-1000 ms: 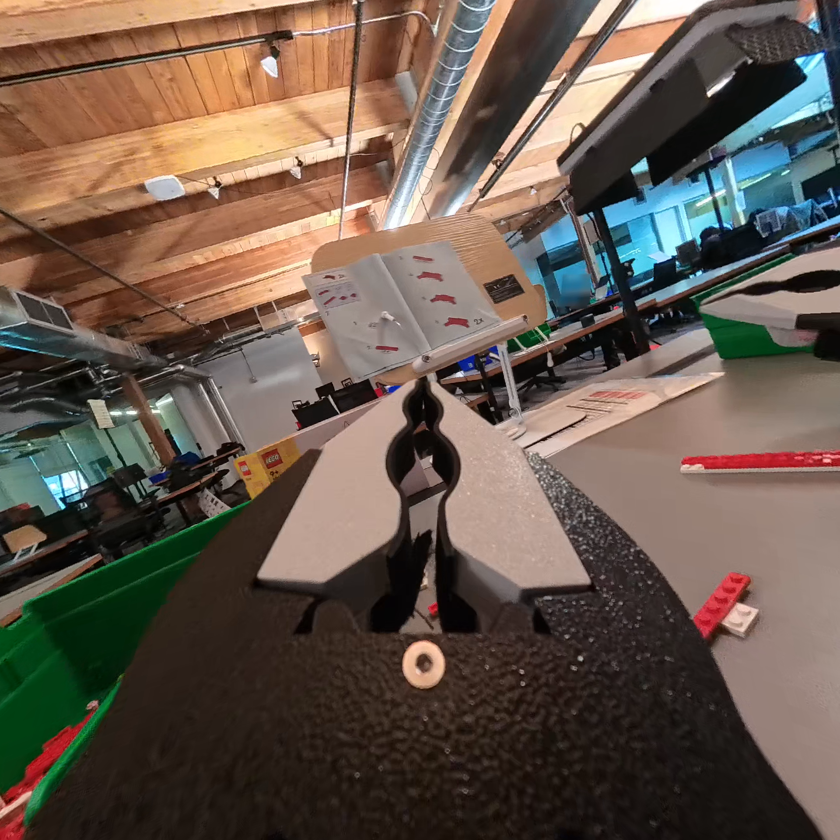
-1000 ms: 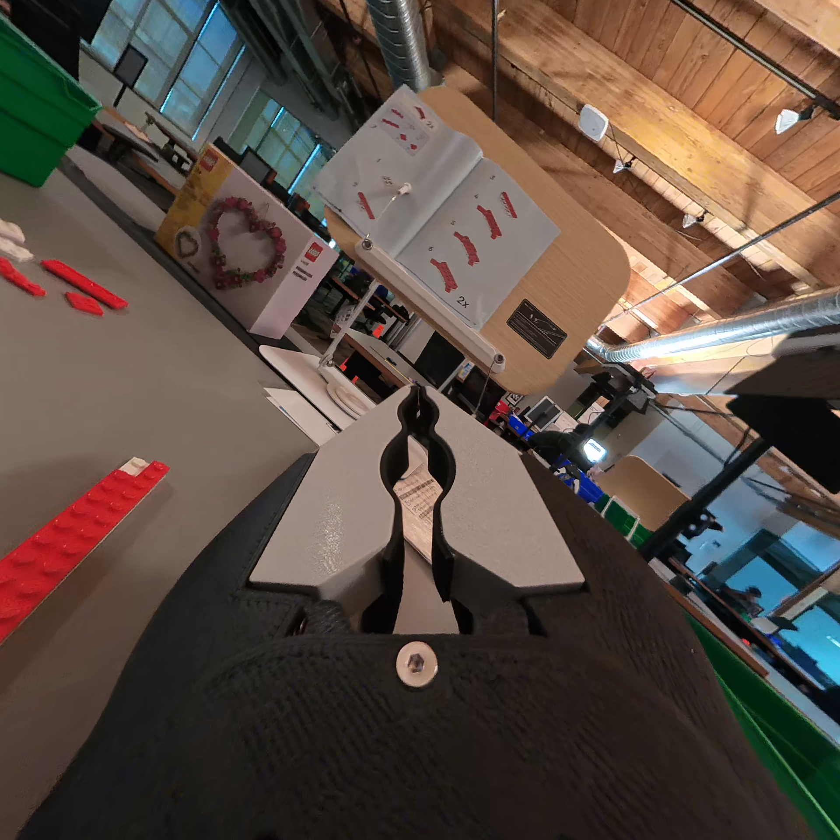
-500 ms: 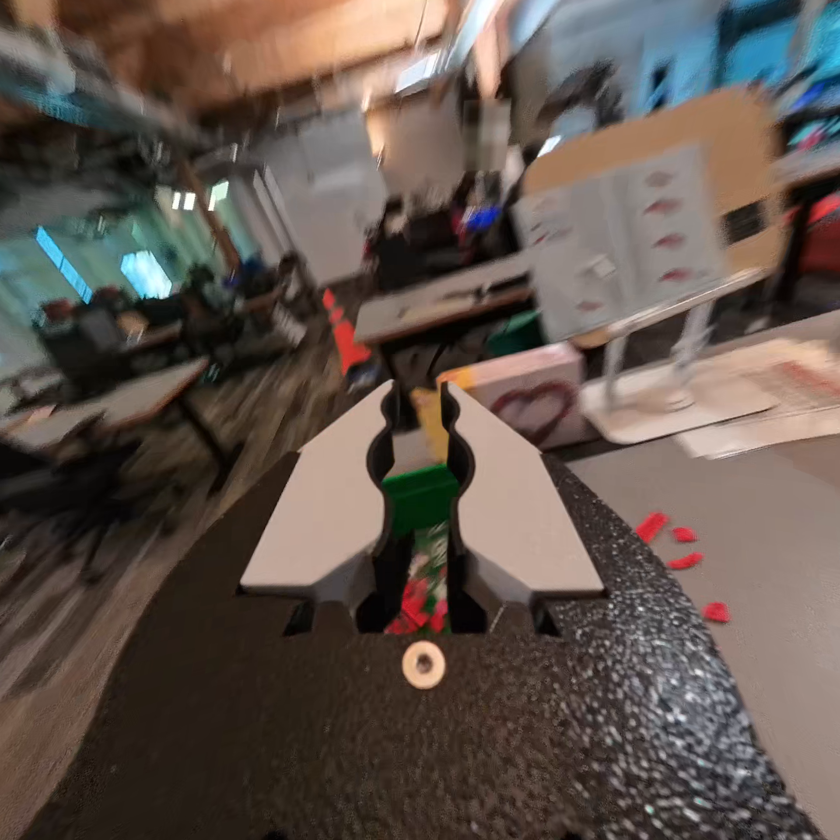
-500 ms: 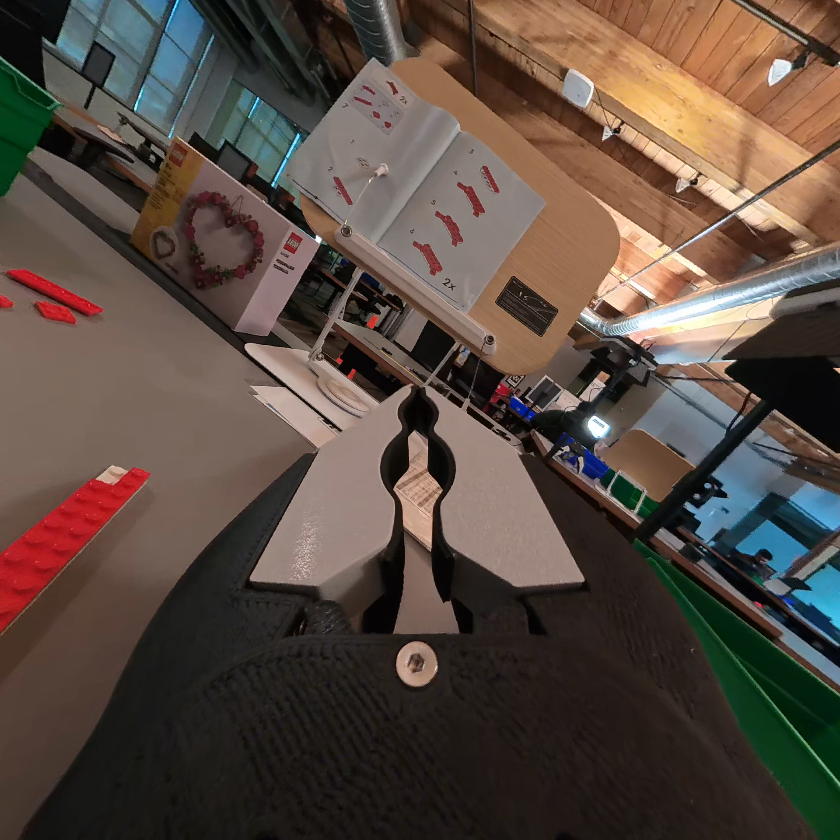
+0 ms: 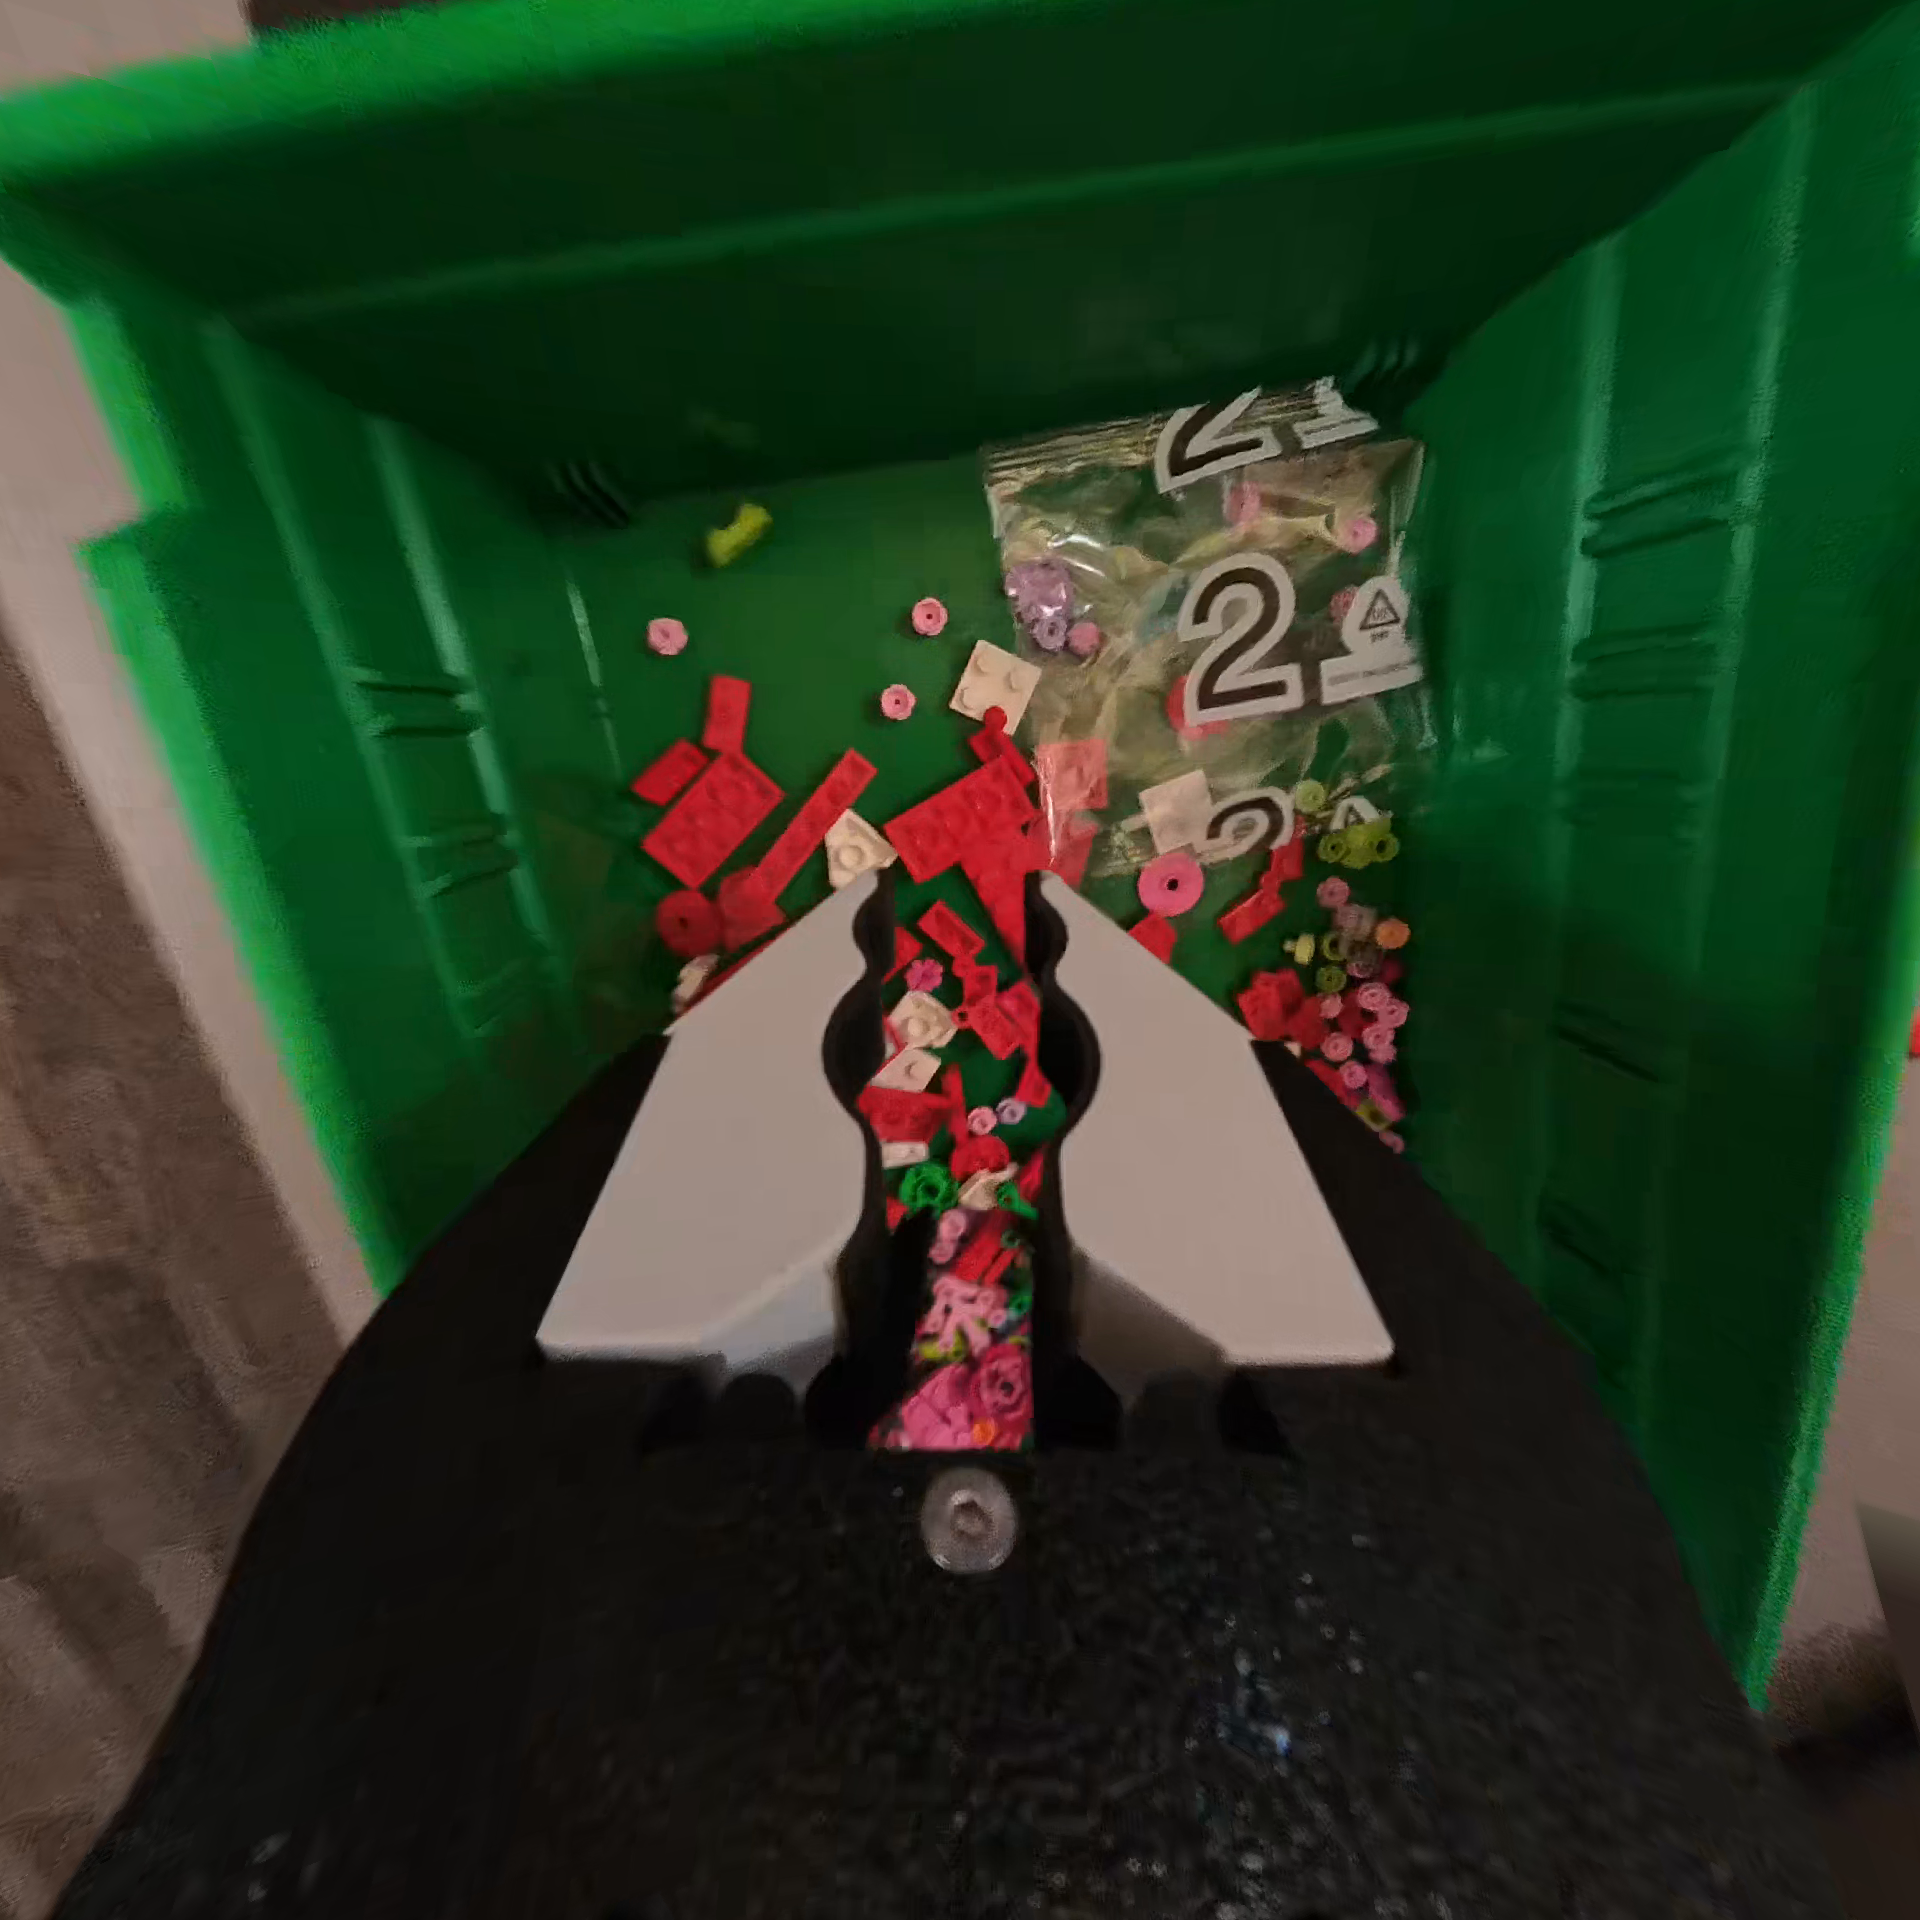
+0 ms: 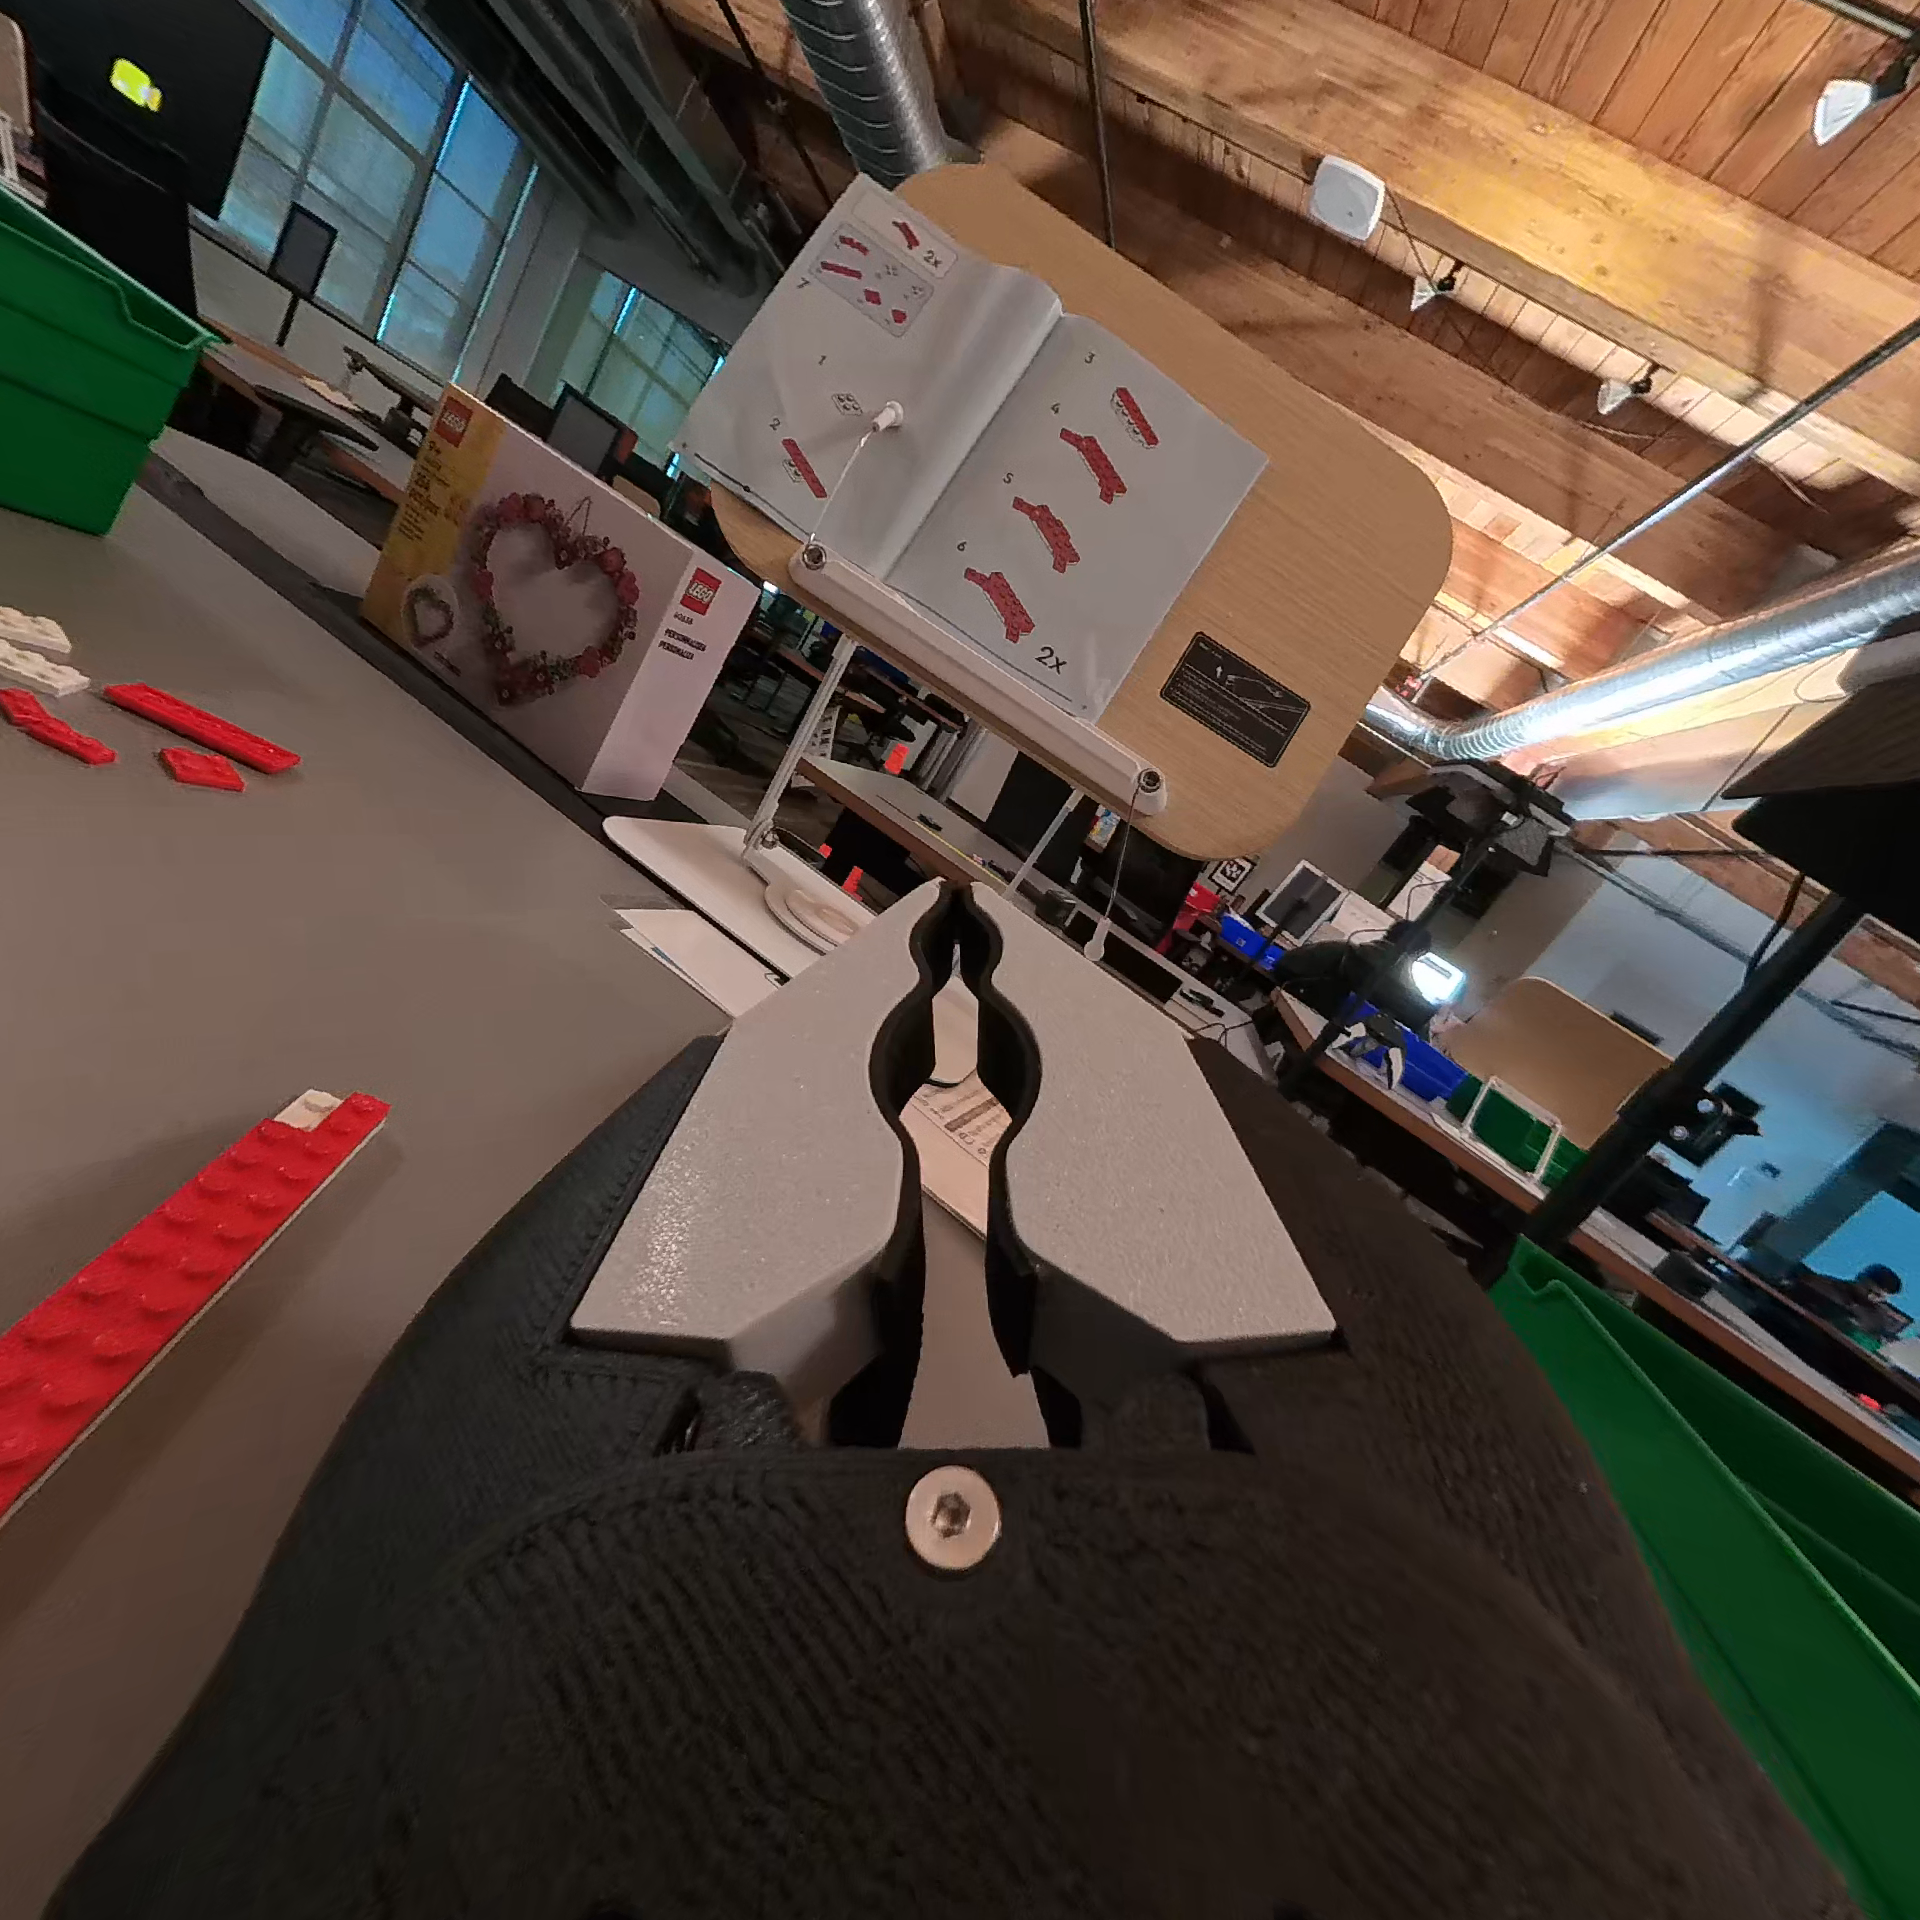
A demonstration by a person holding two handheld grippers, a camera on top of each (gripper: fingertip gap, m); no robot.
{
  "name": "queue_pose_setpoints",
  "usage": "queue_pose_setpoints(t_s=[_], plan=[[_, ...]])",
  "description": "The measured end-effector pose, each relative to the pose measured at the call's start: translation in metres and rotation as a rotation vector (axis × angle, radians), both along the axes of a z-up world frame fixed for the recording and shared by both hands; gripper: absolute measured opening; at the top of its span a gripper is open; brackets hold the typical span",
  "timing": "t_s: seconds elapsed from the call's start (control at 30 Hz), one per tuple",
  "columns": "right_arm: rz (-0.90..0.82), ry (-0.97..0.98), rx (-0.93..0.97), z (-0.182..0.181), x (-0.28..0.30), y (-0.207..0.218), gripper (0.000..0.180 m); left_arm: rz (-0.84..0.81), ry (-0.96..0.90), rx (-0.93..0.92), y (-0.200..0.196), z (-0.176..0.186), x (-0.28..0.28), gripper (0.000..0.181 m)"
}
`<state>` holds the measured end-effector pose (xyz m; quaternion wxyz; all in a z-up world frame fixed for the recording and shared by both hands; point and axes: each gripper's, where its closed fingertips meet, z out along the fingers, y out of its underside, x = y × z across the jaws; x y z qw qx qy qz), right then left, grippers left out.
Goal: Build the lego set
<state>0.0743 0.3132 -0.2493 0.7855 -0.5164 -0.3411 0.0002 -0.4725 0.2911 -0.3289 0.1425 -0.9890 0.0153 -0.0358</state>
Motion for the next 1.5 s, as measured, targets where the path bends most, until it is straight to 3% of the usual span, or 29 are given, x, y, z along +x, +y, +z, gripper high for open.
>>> queue_pose_setpoints(t_s=[0.03,0.33,0.87,1.0,1.23,1.5], plan=[[0.002,0.000,-0.002,0.000,0.000,0.000,0.000,0.020,-0.039,-0.024,0.001,-0.007,0.002,0.025],[0.011,-0.002,-0.013,-0.002,-0.002,0.001,0.000,0.219,-0.036,-0.100,0.003,-0.026,-0.024,0.011],[0.040,0.007,-0.028,-0.003,-0.004,0.000,0.000,0.254,-0.023,-0.165,0.001,-0.042,-0.026,0.019],[0.041,0.012,-0.032,-0.003,-0.004,0.001,0.000,0.238,0.026,-0.171,0.001,-0.043,-0.029,0.007],[0.042,0.021,-0.037,-0.003,-0.003,0.001,0.000,0.239,0.047,-0.148,0.000,-0.043,-0.031,0.002],[0.042,0.035,-0.046,-0.002,-0.001,0.002,0.000,0.239,0.023,-0.166,-0.009,-0.037,-0.027,0.012]])
